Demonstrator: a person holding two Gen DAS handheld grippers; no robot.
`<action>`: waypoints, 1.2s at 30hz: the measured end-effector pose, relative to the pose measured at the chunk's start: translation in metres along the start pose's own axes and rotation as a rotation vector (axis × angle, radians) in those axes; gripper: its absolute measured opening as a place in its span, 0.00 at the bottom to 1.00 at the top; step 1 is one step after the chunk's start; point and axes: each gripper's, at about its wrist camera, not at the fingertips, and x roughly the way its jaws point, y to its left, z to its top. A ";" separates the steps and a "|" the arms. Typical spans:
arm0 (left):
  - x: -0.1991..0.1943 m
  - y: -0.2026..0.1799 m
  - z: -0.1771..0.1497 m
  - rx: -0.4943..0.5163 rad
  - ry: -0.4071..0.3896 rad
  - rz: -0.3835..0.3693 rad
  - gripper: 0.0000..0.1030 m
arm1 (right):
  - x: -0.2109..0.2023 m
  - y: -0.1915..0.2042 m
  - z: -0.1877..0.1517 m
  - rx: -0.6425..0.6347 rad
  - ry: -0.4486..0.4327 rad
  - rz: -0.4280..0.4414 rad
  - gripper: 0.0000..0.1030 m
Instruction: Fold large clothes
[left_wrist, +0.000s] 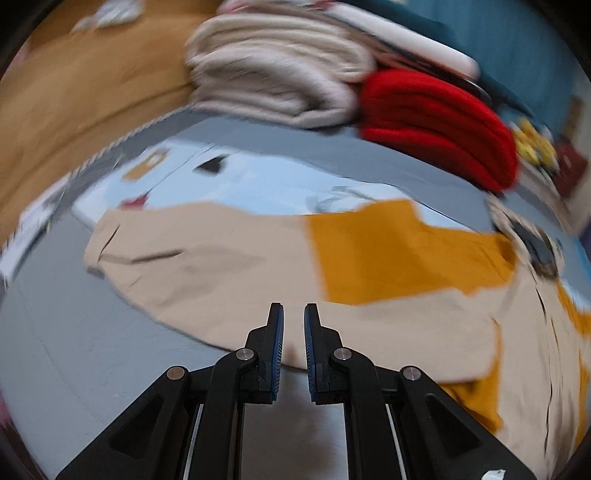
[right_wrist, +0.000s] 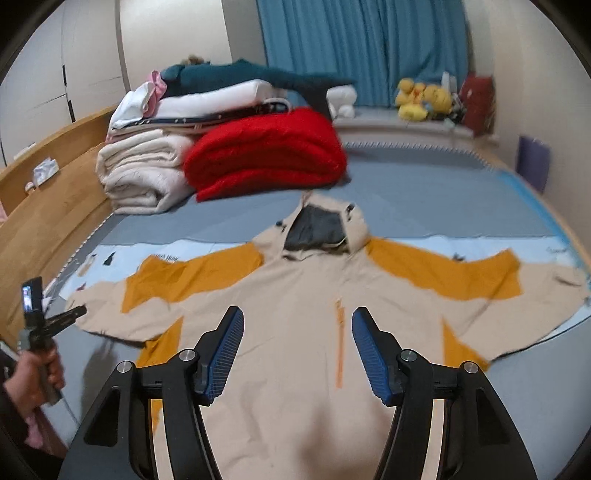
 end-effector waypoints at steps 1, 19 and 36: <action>0.005 0.020 0.003 -0.044 0.003 0.017 0.10 | 0.005 0.000 0.001 -0.014 0.004 -0.011 0.60; 0.064 0.194 0.007 -0.623 0.030 0.007 0.30 | 0.071 -0.019 -0.022 -0.003 0.189 -0.025 0.38; -0.106 -0.006 0.075 -0.294 -0.199 -0.032 0.00 | 0.042 -0.033 -0.021 0.047 0.199 -0.039 0.22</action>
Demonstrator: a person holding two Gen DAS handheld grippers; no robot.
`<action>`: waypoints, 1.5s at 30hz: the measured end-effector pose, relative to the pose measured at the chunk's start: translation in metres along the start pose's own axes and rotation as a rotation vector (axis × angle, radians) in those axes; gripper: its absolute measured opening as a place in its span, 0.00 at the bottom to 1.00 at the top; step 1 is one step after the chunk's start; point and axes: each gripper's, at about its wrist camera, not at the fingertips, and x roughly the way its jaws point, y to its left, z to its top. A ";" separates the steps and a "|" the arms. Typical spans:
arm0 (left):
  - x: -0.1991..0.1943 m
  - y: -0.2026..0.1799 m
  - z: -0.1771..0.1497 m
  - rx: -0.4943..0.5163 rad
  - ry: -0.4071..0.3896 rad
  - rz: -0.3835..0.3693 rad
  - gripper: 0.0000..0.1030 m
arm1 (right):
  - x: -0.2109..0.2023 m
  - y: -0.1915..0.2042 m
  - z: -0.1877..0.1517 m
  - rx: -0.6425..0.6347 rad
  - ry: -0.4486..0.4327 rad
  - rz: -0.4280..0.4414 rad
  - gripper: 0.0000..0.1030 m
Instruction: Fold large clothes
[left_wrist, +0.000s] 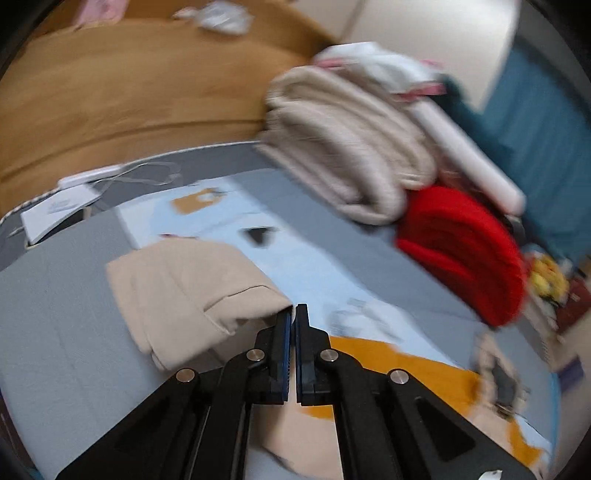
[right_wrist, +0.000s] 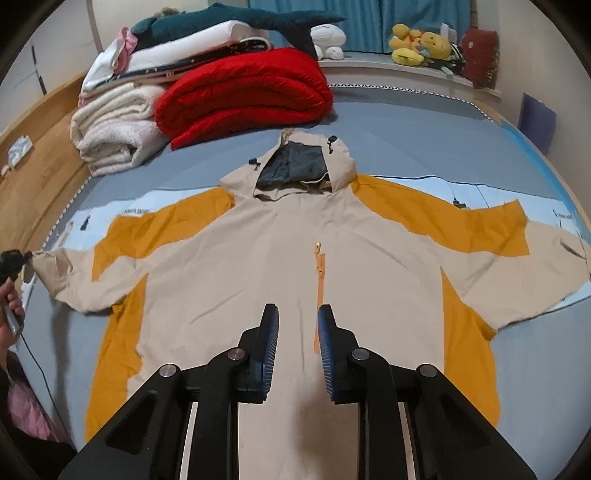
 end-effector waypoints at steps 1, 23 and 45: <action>-0.014 -0.018 -0.007 0.016 0.000 -0.033 0.00 | -0.006 -0.002 -0.002 0.010 0.004 0.003 0.23; 0.033 -0.255 -0.238 0.501 0.631 -0.375 0.19 | -0.007 -0.025 -0.012 0.112 -0.005 -0.016 0.22; 0.109 -0.174 -0.226 0.132 0.826 -0.256 0.42 | 0.060 0.060 -0.022 -0.061 0.073 0.208 0.36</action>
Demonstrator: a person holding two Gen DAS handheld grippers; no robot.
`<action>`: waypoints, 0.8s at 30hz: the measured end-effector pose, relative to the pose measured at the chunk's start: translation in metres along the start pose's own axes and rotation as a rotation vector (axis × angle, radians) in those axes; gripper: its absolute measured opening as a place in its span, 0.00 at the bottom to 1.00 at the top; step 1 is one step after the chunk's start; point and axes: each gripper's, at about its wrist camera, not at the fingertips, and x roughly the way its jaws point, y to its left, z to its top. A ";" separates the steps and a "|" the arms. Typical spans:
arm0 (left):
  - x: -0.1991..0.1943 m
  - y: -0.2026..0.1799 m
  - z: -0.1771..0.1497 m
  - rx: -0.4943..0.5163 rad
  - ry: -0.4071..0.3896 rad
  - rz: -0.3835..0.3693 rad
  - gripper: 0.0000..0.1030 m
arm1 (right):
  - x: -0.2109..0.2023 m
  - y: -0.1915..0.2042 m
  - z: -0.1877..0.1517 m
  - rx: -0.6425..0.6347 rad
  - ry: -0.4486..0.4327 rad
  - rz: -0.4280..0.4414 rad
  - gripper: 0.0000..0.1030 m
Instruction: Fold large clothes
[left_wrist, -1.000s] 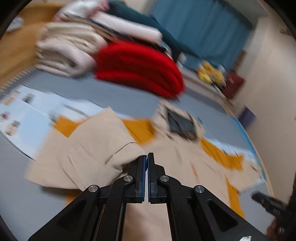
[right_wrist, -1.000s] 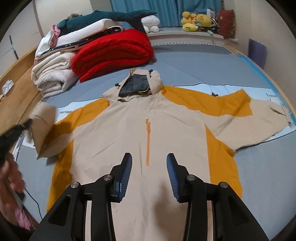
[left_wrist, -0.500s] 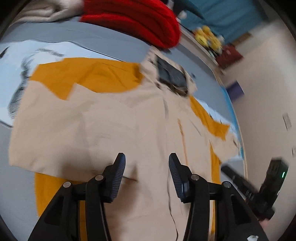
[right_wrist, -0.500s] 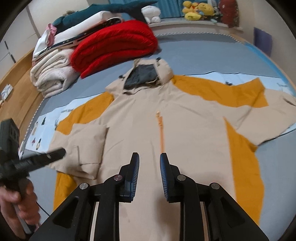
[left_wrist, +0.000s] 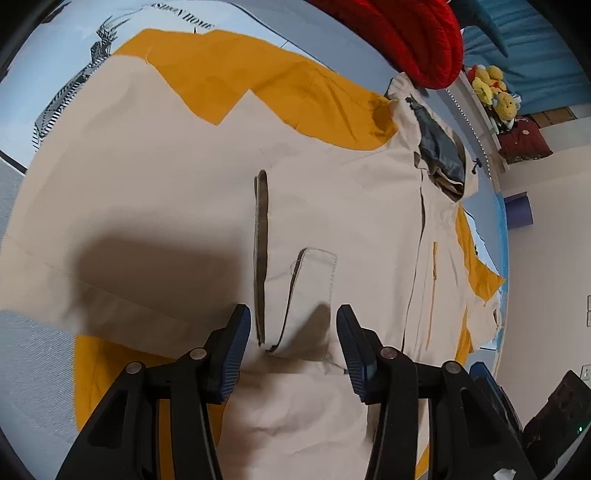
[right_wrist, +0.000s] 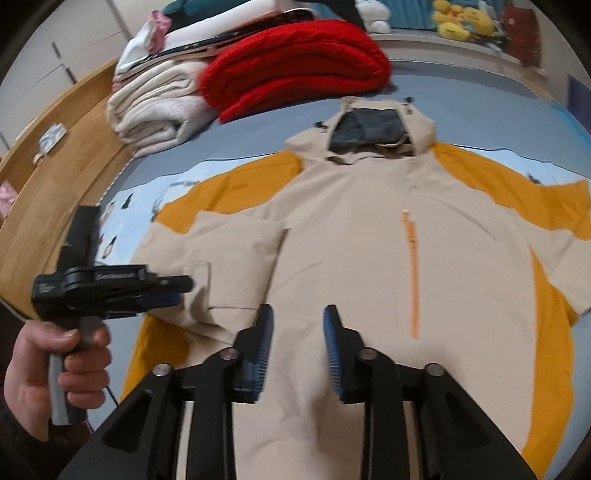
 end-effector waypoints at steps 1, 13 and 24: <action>0.003 0.001 0.001 0.000 0.005 -0.001 0.42 | 0.004 0.004 0.000 -0.016 0.005 0.013 0.38; -0.022 -0.080 -0.010 0.310 0.016 -0.361 0.03 | 0.029 0.031 -0.003 -0.147 0.059 0.106 0.47; -0.039 -0.059 0.007 0.262 -0.083 -0.267 0.09 | 0.068 -0.012 -0.008 0.043 0.194 -0.027 0.49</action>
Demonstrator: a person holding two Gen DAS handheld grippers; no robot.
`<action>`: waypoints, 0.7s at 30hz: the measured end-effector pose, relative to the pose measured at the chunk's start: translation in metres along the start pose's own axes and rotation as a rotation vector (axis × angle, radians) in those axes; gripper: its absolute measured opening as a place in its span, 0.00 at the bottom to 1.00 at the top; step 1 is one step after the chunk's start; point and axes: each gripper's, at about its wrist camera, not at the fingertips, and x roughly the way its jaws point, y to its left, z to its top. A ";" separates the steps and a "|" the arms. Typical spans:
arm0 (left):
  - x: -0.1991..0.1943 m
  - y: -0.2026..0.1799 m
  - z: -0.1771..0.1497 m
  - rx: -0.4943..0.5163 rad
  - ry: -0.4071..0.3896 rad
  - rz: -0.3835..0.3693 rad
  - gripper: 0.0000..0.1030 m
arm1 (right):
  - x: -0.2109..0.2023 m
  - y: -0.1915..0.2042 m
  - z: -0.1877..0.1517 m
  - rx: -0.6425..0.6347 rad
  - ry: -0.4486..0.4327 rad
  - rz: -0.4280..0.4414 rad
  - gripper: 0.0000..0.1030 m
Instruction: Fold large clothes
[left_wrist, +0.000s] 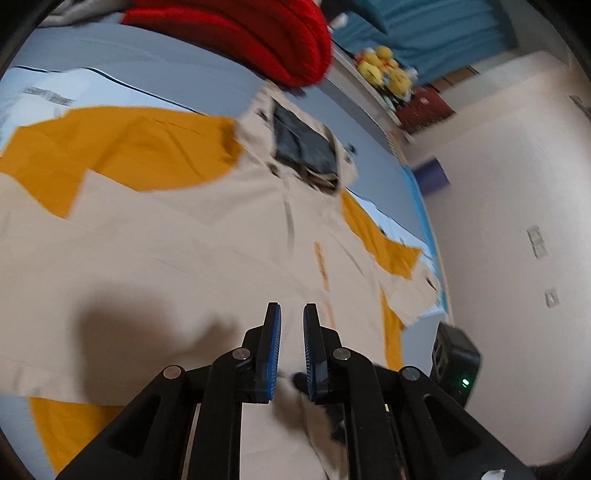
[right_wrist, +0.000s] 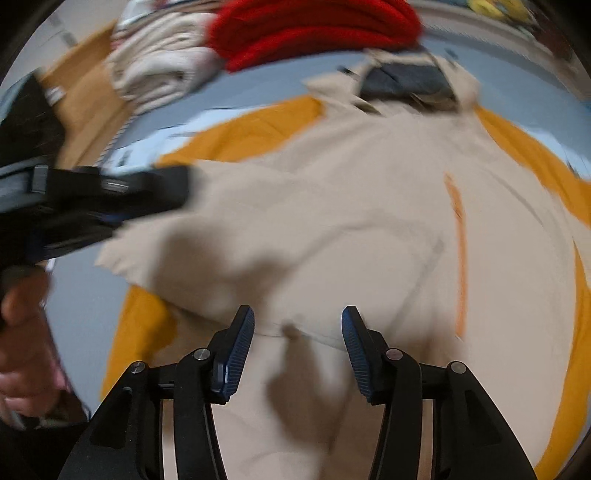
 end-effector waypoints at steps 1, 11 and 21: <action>-0.003 0.003 0.002 -0.008 -0.017 0.018 0.09 | 0.004 -0.010 0.000 0.046 0.021 -0.011 0.49; -0.028 0.017 0.017 0.002 -0.191 0.283 0.09 | 0.017 -0.061 -0.001 0.324 0.050 0.058 0.49; -0.042 0.024 0.025 0.001 -0.258 0.363 0.09 | 0.017 -0.042 0.002 0.207 0.028 0.054 0.06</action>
